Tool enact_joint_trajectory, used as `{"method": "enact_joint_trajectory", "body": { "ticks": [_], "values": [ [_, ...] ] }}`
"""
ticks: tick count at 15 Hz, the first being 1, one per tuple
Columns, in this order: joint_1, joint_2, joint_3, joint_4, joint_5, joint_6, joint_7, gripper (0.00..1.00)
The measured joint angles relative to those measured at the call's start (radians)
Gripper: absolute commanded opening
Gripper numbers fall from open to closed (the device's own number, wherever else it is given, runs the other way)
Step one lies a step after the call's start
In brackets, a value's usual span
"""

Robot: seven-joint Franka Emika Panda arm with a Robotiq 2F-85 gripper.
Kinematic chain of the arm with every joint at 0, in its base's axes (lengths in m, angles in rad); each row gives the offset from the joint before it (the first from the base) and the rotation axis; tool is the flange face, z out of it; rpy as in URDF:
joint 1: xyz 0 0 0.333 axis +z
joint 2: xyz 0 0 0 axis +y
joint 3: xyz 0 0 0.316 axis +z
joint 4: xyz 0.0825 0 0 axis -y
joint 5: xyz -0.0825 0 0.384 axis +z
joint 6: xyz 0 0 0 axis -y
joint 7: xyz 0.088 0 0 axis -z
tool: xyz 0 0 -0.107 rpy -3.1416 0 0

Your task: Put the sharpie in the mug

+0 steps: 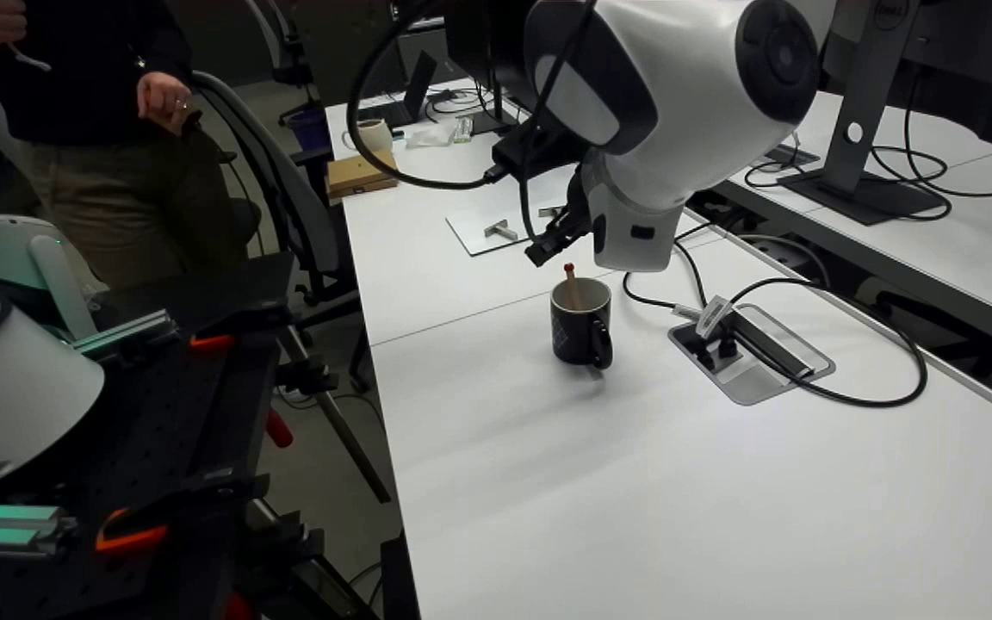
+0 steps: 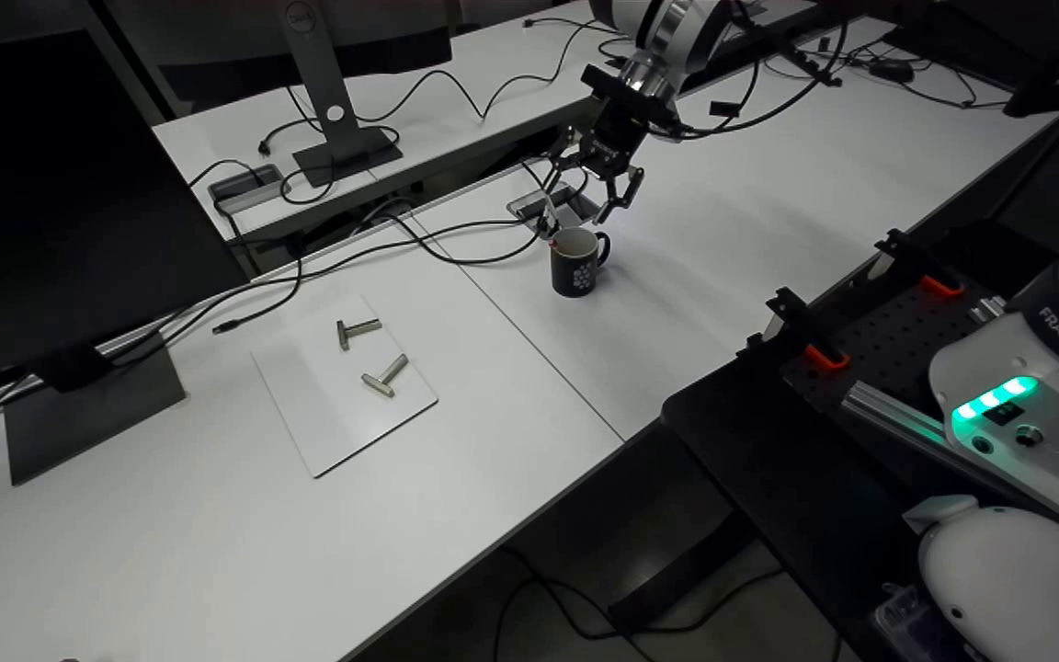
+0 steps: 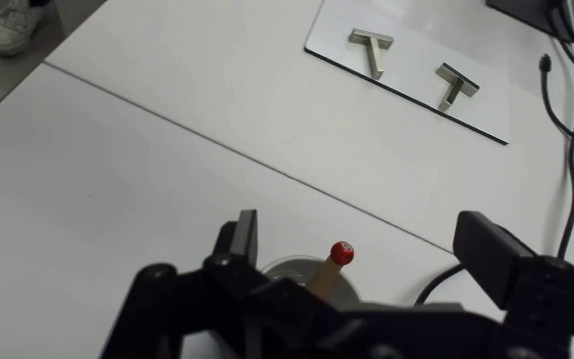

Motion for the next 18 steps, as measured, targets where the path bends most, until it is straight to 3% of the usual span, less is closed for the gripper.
{"method": "enact_joint_trajectory", "body": {
  "ticks": [10,15,18],
  "values": [
    [0.016,-0.111,-0.005,-0.101,-0.413,0.0,-0.051,1.0],
    [0.018,-0.12,-0.004,-0.112,-0.678,-0.078,-0.05,1.0],
    [0.018,-0.121,-0.001,-0.112,-0.766,-0.089,-0.064,1.0]
  ]
}}
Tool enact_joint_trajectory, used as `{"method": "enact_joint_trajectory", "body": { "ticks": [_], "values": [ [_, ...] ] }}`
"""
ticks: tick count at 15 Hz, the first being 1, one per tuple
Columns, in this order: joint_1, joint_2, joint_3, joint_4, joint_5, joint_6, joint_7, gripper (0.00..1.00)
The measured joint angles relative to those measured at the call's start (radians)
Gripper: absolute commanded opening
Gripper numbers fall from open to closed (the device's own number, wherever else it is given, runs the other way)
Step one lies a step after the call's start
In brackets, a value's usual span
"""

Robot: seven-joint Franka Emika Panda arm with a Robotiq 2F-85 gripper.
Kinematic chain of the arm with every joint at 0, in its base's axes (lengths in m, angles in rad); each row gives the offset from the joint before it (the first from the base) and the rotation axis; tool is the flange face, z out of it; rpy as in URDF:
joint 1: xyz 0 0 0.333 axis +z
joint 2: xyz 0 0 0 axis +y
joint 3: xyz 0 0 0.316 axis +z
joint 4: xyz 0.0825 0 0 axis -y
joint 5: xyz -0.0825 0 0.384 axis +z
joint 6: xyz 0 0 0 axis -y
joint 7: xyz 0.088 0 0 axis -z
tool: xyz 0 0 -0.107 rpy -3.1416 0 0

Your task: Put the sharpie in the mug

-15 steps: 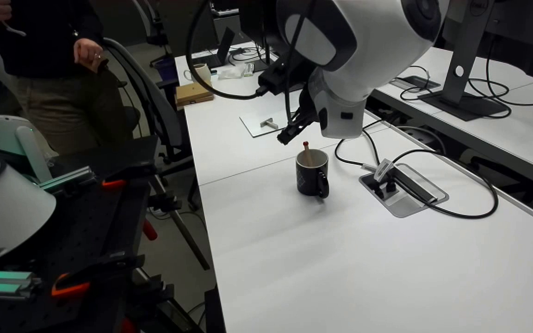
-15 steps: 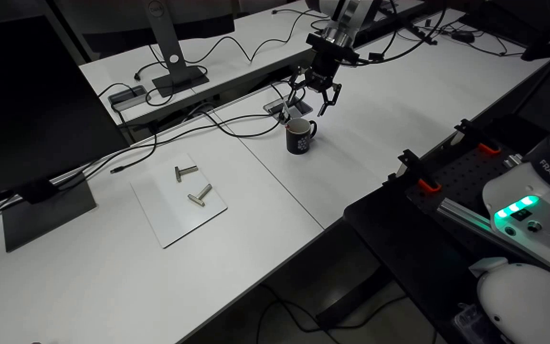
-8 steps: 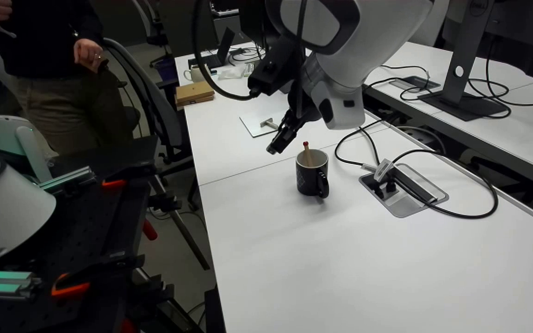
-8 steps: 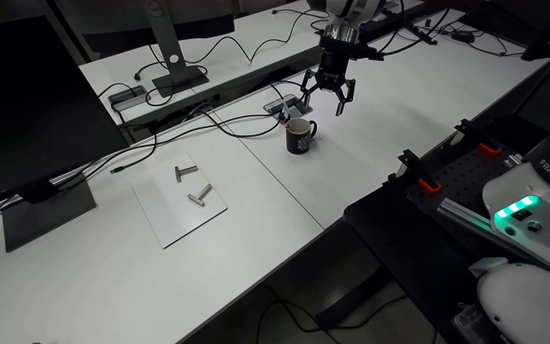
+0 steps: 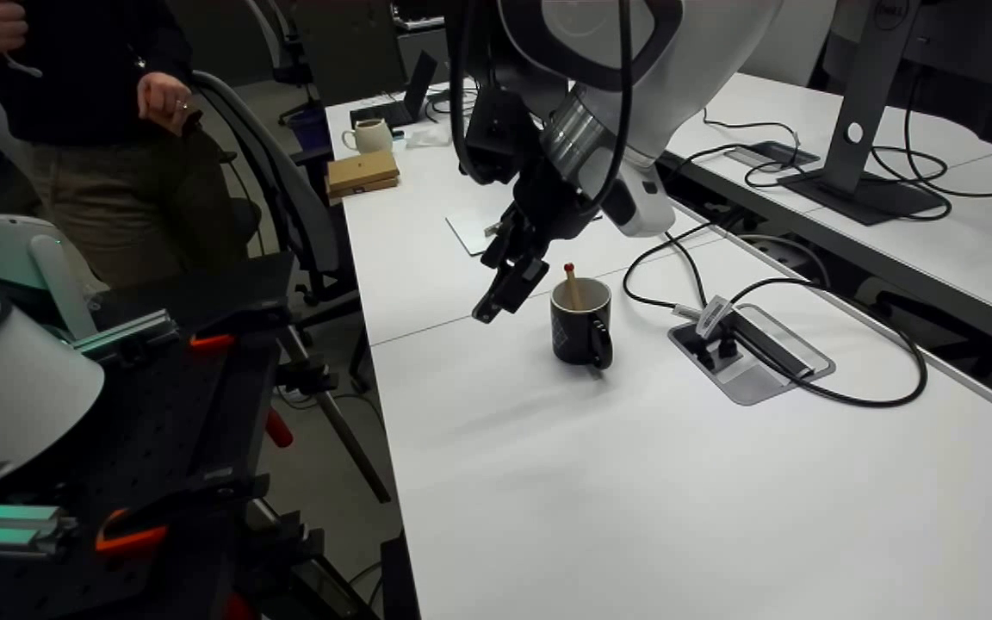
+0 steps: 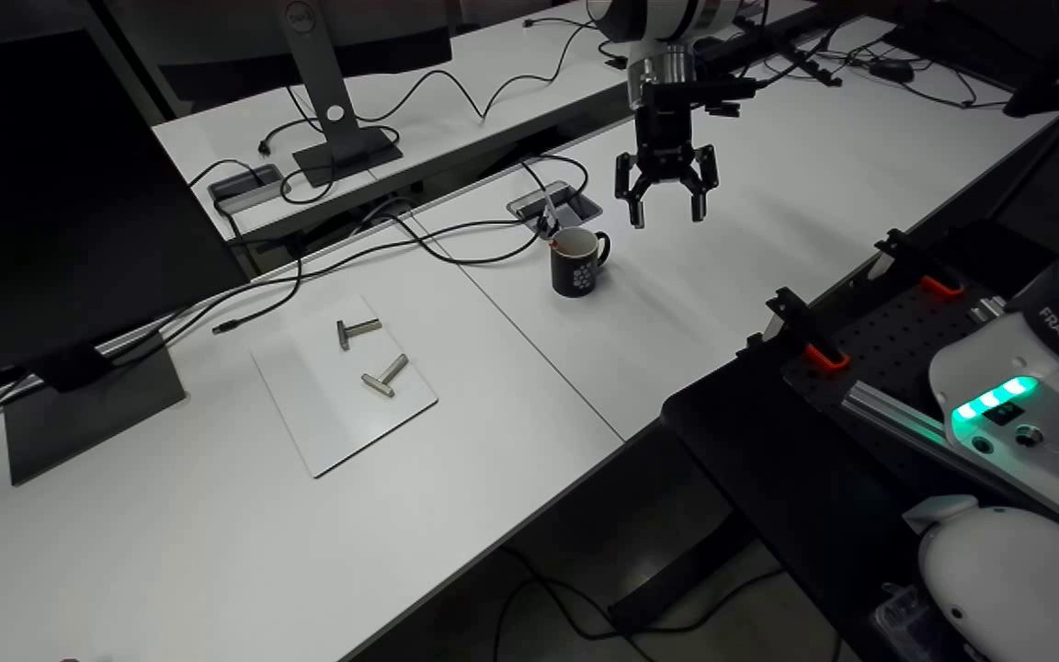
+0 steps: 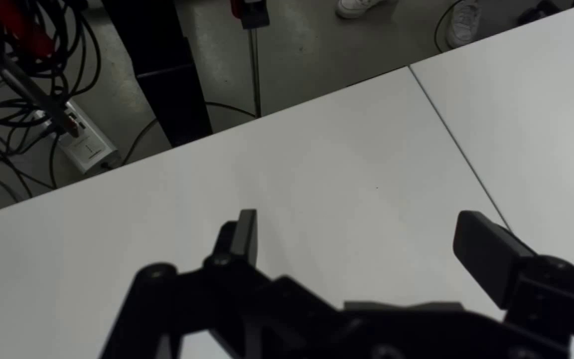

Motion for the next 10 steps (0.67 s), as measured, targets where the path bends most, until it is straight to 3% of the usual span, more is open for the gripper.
{"method": "enact_joint_trajectory", "body": {
  "ticks": [10],
  "values": [
    [-0.013,-0.001,0.02,0.001,-0.01,0.013,-0.031,1.0]
  ]
}}
